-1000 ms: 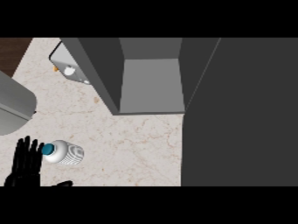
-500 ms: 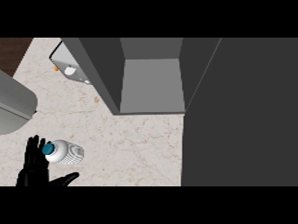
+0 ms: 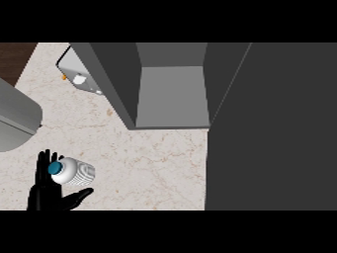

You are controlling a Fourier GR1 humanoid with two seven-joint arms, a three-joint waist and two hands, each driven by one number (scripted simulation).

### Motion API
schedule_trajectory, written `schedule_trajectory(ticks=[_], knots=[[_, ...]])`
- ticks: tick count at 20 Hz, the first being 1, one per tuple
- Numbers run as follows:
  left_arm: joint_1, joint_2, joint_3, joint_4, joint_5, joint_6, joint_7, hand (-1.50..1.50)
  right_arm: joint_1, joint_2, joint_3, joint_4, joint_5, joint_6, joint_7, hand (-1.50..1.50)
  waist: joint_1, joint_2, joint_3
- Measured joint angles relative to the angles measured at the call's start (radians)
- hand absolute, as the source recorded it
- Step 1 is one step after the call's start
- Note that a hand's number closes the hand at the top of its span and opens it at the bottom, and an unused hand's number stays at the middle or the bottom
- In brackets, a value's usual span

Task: Pick up the bottled water, place it into the cabinet and close the cabinet

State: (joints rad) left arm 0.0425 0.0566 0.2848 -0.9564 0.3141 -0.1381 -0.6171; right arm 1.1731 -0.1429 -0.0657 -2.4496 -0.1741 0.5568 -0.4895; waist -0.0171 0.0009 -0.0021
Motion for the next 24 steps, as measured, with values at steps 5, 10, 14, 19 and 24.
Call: schedule_trajectory(ticks=[5, 10, 14, 19, 24], knots=[[-0.07, 0.001, 0.018, 0.101, 0.043, -0.081, -0.034, -1.5, 0.002, 0.009, 0.002, 0.007, 0.0, 0.006, -0.009, -1.5, 0.0, 0.001, 0.0], [-0.114, 0.0, 0.031, 0.174, 0.07, -0.149, -0.08, 1.5, -0.006, 0.022, 0.019, 0.01, 0.002, 0.004, -0.001, -1.5, 0.003, 0.0, 0.0], [-0.157, -0.003, 0.039, 0.219, 0.084, -0.166, -0.097, 1.5, -0.013, 0.016, 0.004, 0.009, -0.001, 0.009, 0.01, -1.5, 0.005, 0.001, 0.0], [-0.198, 0.014, 0.058, 0.258, 0.105, -0.187, -0.114, 1.5, -0.018, 0.009, -0.023, 0.01, -0.006, 0.021, 0.01, -1.5, 0.004, 0.001, 0.0], [-0.191, -0.007, 0.047, 0.236, 0.082, -0.15, -0.188, 1.5, -0.022, 0.021, -0.024, 0.013, -0.008, 0.02, 0.009, -1.5, 0.007, -0.001, 0.001]])
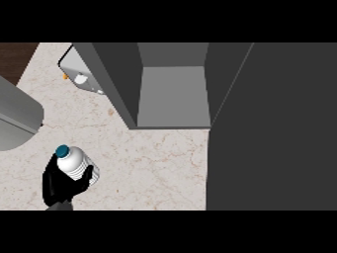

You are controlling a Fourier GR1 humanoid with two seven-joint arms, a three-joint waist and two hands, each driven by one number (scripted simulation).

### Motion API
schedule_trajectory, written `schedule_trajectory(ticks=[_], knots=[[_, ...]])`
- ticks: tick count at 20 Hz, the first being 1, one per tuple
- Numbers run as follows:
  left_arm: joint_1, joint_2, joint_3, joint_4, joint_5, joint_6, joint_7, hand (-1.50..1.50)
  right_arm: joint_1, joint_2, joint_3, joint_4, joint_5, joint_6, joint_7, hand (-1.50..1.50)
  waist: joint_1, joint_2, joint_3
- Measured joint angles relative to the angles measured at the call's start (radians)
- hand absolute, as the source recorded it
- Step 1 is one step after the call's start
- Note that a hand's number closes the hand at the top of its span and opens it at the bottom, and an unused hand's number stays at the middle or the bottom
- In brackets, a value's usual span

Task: Pick up the bottled water, place it into the cabinet and close the cabinet

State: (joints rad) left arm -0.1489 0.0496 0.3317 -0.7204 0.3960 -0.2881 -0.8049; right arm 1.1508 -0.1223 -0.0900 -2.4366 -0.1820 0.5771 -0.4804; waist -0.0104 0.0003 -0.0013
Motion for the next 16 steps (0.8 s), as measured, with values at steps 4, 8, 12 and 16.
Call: schedule_trajectory(ticks=[4, 8, 12, 16], knots=[[0.005, -0.013, -0.032, -0.059, -0.019, 0.021, -0.02, 1.5, 0.008, 0.0, -0.006, 0.002, -0.004, 0.006, -0.004, -1.5, 0.001, -0.002, 0.001], [-0.022, -0.032, -0.093, -0.1, -0.055, 0.025, 0.0, 1.5, 0.017, 0.011, 0.019, 0.002, -0.002, 0.005, -0.007, -1.5, -0.001, -0.002, 0.001], [-0.036, -0.043, -0.185, -0.166, -0.043, 0.064, 0.047, 1.5, -0.003, 0.006, 0.003, 0.005, -0.003, 0.0, -0.007, -1.5, 0.002, -0.003, 0.001], [-0.006, -0.047, -0.293, -0.291, -0.034, 0.113, 0.098, 1.5, -0.011, 0.023, 0.024, 0.007, 0.001, -0.007, -0.001, -1.5, 0.007, -0.005, 0.001]])
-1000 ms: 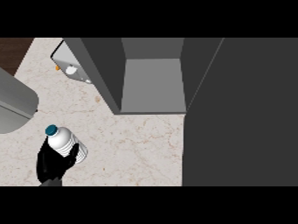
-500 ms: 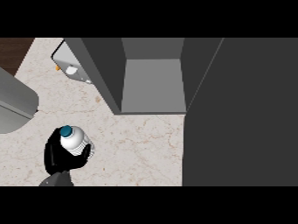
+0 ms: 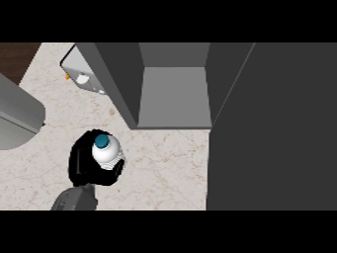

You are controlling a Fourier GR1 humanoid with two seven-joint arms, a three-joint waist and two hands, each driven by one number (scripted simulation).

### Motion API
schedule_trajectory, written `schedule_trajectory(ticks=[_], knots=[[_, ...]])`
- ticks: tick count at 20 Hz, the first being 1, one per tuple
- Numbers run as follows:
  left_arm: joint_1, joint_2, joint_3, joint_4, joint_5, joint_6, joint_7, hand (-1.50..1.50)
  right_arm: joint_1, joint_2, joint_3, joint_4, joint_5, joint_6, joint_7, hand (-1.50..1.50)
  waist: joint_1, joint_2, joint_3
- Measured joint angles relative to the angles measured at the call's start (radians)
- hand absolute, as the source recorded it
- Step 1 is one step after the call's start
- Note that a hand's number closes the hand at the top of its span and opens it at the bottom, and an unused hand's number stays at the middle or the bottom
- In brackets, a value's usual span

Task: Pick up the bottled water, place it into the cabinet and close the cabinet

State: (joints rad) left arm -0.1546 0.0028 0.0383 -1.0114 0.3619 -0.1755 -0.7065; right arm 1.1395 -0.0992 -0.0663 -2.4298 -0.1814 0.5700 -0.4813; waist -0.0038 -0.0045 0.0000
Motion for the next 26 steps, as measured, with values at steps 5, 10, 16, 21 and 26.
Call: schedule_trajectory(ticks=[5, 10, 16, 21, 26], knots=[[0.008, -0.002, -0.14, -0.181, 0.025, 0.108, 0.109, 1.5, -0.026, -0.008, -0.011, 0.001, -0.001, -0.002, 0.013, -1.5, 0.003, 0.0, 0.0], [0.02, -0.002, -0.314, -0.362, 0.039, 0.259, 0.194, 1.5, -0.045, -0.012, -0.02, 0.001, -0.004, -0.004, 0.025, -1.5, 0.002, 0.001, 0.0], [-0.058, -0.003, -0.485, -0.518, 0.028, 0.498, 0.35, 1.5, -0.066, -0.015, -0.029, 0.007, -0.008, 0.0, 0.036, -1.5, -0.004, 0.002, 0.0], [-0.18, -0.003, -0.568, -0.564, 0.008, 0.702, 0.459, 1.5, -0.086, -0.01, -0.034, 0.006, -0.012, -0.003, 0.05, -1.5, -0.009, 0.003, 0.0], [-0.333, -0.003, -0.594, -0.522, 0.021, 0.855, 0.505, 1.5, -0.108, -0.01, -0.05, 0.013, -0.019, 0.003, 0.061, -1.5, -0.015, 0.005, 0.0]])
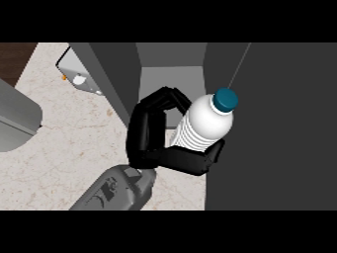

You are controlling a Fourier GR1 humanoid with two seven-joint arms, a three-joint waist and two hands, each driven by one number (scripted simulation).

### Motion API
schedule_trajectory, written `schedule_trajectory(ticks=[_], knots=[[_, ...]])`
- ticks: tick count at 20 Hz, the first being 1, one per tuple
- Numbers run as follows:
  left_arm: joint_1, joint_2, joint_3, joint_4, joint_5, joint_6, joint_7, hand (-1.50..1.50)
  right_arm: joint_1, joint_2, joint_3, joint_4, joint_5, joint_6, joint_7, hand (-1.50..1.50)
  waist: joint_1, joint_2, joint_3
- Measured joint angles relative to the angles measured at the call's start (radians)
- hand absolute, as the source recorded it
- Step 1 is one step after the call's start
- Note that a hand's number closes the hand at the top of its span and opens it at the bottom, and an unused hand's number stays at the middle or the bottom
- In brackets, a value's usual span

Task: Pick up the bottled water, place it into the cabinet and close the cabinet

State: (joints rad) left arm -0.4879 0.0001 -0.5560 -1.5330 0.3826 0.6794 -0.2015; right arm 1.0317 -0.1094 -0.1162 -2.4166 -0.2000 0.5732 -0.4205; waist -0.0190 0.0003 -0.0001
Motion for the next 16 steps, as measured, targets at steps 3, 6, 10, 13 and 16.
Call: schedule_trajectory(ticks=[3, 6, 10, 13, 16], knots=[[-0.094, 0.0, 0.007, 0.055, 0.004, 0.066, 0.022, 1.5, -0.038, -0.005, -0.011, 0.0, -0.005, -0.014, 0.028, -1.5, 0.001, 0.001, 0.0], [-0.173, 0.0, 0.016, 0.14, 0.013, 0.109, 0.02, 1.5, -0.05, -0.01, -0.025, 0.0, -0.01, -0.011, 0.036, -1.5, -0.006, 0.002, 0.0], [-0.239, 0.0, 0.024, 0.253, 0.047, 0.128, -0.008, 1.5, -0.041, 0.003, -0.017, -0.004, -0.016, -0.012, 0.044, -1.5, -0.013, 0.004, -0.001], [-0.268, 0.0, 0.037, 0.333, 0.061, 0.109, -0.033, 1.5, -0.045, -0.006, -0.04, -0.002, -0.023, -0.005, 0.046, -1.5, -0.011, 0.004, -0.001], [-0.314, 0.0, 0.055, 0.411, 0.075, 0.097, -0.045, 1.5, -0.059, -0.017, -0.065, 0.002, -0.031, 0.001, 0.051, -1.5, -0.011, 0.005, 0.0]])
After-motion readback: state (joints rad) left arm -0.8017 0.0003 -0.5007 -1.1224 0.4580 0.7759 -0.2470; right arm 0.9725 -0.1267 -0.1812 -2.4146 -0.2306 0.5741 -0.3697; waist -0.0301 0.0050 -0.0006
